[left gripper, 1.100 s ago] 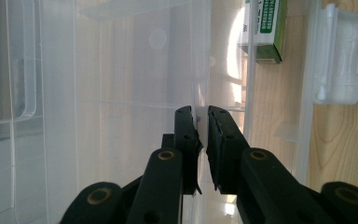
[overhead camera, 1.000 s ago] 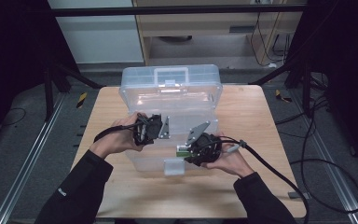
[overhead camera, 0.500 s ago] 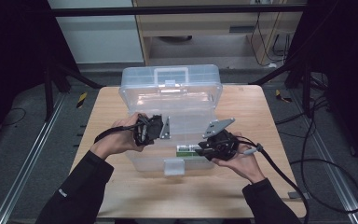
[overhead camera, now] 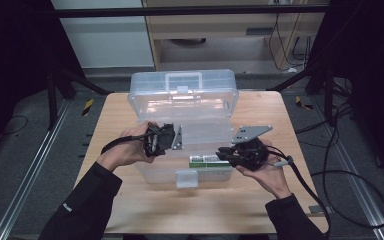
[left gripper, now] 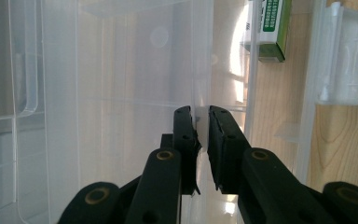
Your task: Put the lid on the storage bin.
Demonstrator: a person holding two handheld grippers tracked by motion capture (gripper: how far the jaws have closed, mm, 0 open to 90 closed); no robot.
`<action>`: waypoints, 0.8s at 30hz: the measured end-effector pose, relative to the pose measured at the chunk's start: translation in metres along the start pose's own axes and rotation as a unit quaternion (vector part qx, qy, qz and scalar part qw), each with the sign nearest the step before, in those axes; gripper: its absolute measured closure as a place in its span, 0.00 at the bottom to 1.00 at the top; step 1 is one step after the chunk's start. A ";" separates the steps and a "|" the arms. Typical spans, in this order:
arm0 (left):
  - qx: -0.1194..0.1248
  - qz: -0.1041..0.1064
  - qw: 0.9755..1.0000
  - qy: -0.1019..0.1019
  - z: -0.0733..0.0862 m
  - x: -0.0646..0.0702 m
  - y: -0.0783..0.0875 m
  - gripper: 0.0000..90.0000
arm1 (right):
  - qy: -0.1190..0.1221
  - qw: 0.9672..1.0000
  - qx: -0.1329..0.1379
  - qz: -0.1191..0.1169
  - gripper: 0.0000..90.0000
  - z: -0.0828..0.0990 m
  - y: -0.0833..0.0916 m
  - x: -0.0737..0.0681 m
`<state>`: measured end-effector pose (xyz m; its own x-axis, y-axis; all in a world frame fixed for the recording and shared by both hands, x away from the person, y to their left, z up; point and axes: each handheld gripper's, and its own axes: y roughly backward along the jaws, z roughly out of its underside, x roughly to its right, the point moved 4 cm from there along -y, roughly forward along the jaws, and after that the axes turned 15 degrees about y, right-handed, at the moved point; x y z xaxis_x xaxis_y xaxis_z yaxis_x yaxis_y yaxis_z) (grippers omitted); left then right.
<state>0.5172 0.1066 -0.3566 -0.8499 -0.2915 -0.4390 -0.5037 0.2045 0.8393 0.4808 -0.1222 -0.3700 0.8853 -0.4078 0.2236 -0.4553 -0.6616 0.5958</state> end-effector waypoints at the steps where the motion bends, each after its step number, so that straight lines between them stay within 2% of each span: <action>1: -0.004 0.000 1.000 0.000 0.000 0.000 0.000 0.90 | -0.004 1.000 0.005 0.003 0.89 0.000 0.001 0.001; 4: -0.003 0.001 1.000 0.000 0.000 0.001 0.000 0.90 | -0.018 0.999 0.021 0.017 0.91 -0.002 0.005 0.006; 6: -0.003 0.002 1.000 0.000 0.000 0.001 0.000 0.90 | -0.028 0.999 0.030 0.016 0.96 -0.003 0.007 0.009; 12: -0.004 0.003 1.000 -0.002 0.001 0.002 0.000 0.90 | -0.063 0.996 0.052 0.045 1.00 -0.005 0.009 0.023; 16: -0.005 0.006 1.000 -0.003 0.001 0.002 0.000 0.90 | -0.084 0.992 0.064 0.074 1.00 -0.005 0.010 0.035; 24: -0.008 0.005 1.000 -0.003 0.000 0.003 0.000 0.90 | -0.122 0.982 0.082 0.117 1.00 -0.003 0.007 0.058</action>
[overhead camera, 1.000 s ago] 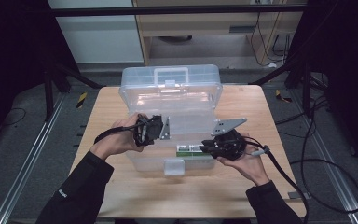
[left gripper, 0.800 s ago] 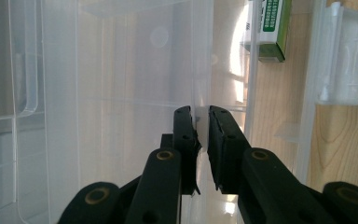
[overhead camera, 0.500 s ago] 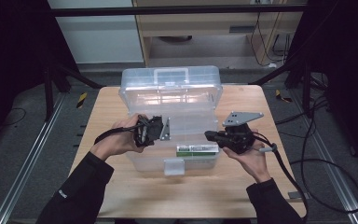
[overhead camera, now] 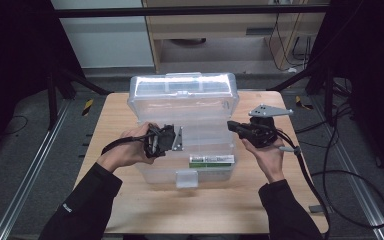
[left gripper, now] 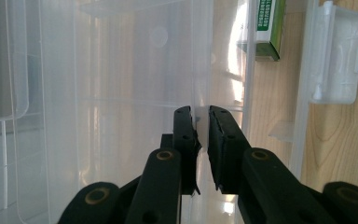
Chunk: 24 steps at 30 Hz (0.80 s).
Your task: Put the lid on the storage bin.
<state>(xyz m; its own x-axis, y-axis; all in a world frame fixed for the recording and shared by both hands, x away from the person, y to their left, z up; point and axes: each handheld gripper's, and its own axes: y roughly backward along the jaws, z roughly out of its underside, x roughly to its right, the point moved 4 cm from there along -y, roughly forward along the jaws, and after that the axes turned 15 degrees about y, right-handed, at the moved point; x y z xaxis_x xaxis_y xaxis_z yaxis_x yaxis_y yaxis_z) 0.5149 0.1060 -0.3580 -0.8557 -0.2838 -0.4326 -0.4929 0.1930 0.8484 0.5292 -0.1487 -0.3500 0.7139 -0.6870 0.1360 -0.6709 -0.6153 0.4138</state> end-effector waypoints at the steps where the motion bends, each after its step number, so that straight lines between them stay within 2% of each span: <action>1: 0.000 0.000 1.000 0.000 0.000 0.000 0.000 0.90 | -0.003 1.000 0.001 0.006 1.00 0.000 -0.001 0.002; 8: -0.002 0.001 1.000 0.000 0.000 0.001 0.000 0.90 | -0.021 0.999 -0.002 0.034 1.00 0.000 -0.008 0.016; 13: -0.003 0.002 1.000 -0.001 0.001 0.002 -0.001 0.90 | -0.037 0.999 -0.003 0.029 1.00 0.001 -0.011 0.021; 24: -0.002 0.011 1.000 -0.004 0.003 0.009 -0.003 0.90 | -0.041 0.998 -0.009 0.038 1.00 0.005 -0.011 0.025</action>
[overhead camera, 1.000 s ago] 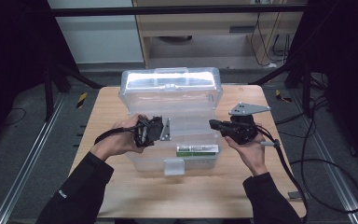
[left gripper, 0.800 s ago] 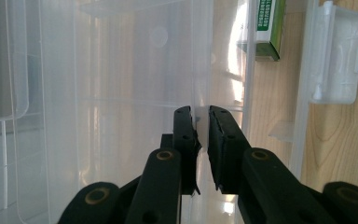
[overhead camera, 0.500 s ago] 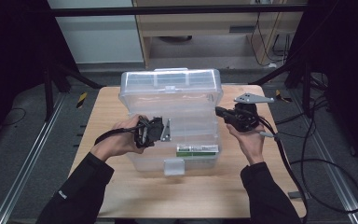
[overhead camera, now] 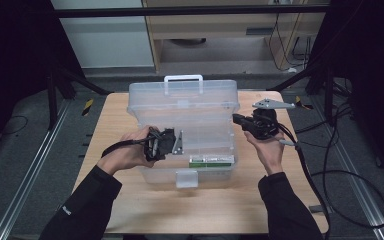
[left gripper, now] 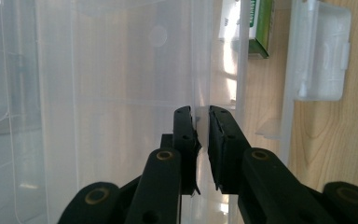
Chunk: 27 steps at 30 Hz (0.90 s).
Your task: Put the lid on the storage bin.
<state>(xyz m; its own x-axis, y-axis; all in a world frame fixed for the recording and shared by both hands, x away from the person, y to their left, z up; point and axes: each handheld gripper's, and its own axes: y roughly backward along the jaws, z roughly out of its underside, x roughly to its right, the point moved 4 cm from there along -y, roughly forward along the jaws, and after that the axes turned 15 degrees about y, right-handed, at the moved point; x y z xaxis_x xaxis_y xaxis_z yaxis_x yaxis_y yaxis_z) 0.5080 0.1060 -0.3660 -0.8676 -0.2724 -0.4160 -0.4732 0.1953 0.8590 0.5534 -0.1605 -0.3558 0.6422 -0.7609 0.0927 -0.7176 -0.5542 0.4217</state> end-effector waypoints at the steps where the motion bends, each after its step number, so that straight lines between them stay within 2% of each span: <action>1: -0.005 0.003 1.000 -0.001 0.001 0.002 0.000 0.90 | -0.001 1.000 0.000 0.000 1.00 0.001 0.000 0.000; 3: -0.004 0.006 1.000 -0.001 0.002 0.005 -0.002 0.90 | -0.002 1.000 -0.002 0.000 1.00 0.002 0.000 0.001; 5: -0.006 0.001 1.000 -0.005 0.002 0.008 -0.003 0.90 | -0.003 1.000 -0.005 -0.009 1.00 0.004 -0.001 0.000; 15: 0.001 -0.010 1.000 -0.002 0.006 0.016 -0.006 0.89 | 0.009 1.000 -0.008 -0.022 1.00 0.013 0.006 -0.005; 21: -0.005 -0.018 1.000 -0.007 0.007 0.022 -0.008 0.88 | 0.015 0.999 -0.009 -0.034 1.00 0.020 0.008 -0.008; 27: 0.007 -0.016 1.000 0.006 0.010 0.023 -0.009 0.87 | 0.020 0.999 -0.013 -0.038 1.00 0.025 0.010 -0.010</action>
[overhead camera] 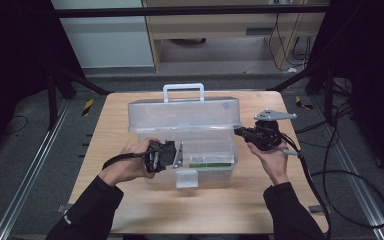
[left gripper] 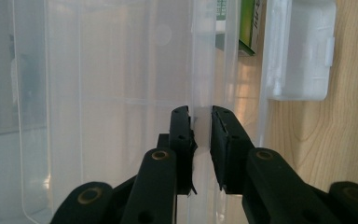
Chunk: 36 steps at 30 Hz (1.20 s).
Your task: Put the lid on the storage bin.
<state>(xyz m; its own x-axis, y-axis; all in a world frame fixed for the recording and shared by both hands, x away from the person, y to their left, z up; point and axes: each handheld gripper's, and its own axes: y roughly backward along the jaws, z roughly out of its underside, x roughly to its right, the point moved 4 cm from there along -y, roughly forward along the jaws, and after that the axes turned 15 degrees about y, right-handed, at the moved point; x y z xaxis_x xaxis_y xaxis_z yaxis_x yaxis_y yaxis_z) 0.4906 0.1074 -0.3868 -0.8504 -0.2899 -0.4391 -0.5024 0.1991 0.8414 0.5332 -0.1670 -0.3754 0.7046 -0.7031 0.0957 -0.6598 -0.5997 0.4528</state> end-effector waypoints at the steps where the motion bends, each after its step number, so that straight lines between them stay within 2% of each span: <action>1: 0.003 -0.001 1.000 0.003 0.001 0.000 0.000 0.86 | 0.001 1.000 0.000 0.000 1.00 0.000 0.000 0.000; 7: 0.022 0.001 1.000 0.020 0.003 0.001 0.006 0.83 | 0.002 1.000 0.000 -0.001 1.00 0.002 0.000 -0.001; 10: 0.048 0.002 0.998 0.038 0.004 -0.001 0.014 0.81 | 0.003 1.000 0.000 -0.001 1.00 0.002 0.001 -0.001; 14: 0.076 0.002 0.995 0.071 0.008 -0.005 0.024 0.81 | 0.003 1.000 -0.001 -0.001 1.00 0.003 0.001 -0.002; 17: 0.082 0.001 0.992 0.097 0.012 -0.008 0.028 0.81 | 0.003 1.000 -0.001 -0.002 1.00 0.003 0.001 -0.002; 22: 0.104 0.001 0.984 0.148 0.019 -0.013 0.031 0.84 | 0.005 1.000 -0.001 -0.002 1.00 0.003 0.001 -0.002; 27: 0.127 -0.015 0.970 0.205 0.029 -0.019 0.034 0.87 | 0.005 1.000 -0.001 -0.002 1.00 0.003 0.002 -0.002; 28: 0.135 -0.017 0.966 0.218 0.031 -0.020 0.034 0.88 | 0.006 1.000 -0.001 -0.001 1.00 0.003 0.002 -0.003; 30: 0.142 -0.022 0.960 0.240 0.036 -0.023 0.036 0.89 | 0.005 1.000 -0.001 -0.003 1.00 0.003 0.002 -0.003; 34: 0.165 -0.024 0.943 0.289 0.047 -0.027 0.040 0.91 | 0.005 1.000 -0.001 -0.003 1.00 0.004 0.002 -0.003; 36: 0.175 -0.026 0.935 0.307 0.052 -0.029 0.040 0.92 | 0.005 1.000 -0.001 -0.003 1.00 0.004 0.002 -0.003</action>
<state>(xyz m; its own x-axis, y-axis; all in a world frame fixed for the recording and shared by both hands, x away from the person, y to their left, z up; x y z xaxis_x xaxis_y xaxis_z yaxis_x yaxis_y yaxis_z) 0.4871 0.1726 -0.3573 -0.6263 -0.7699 -0.1224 -0.6532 0.4326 0.6215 0.5286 -0.1674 -0.3786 0.7115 -0.6954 0.1009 -0.6547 -0.6039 0.4546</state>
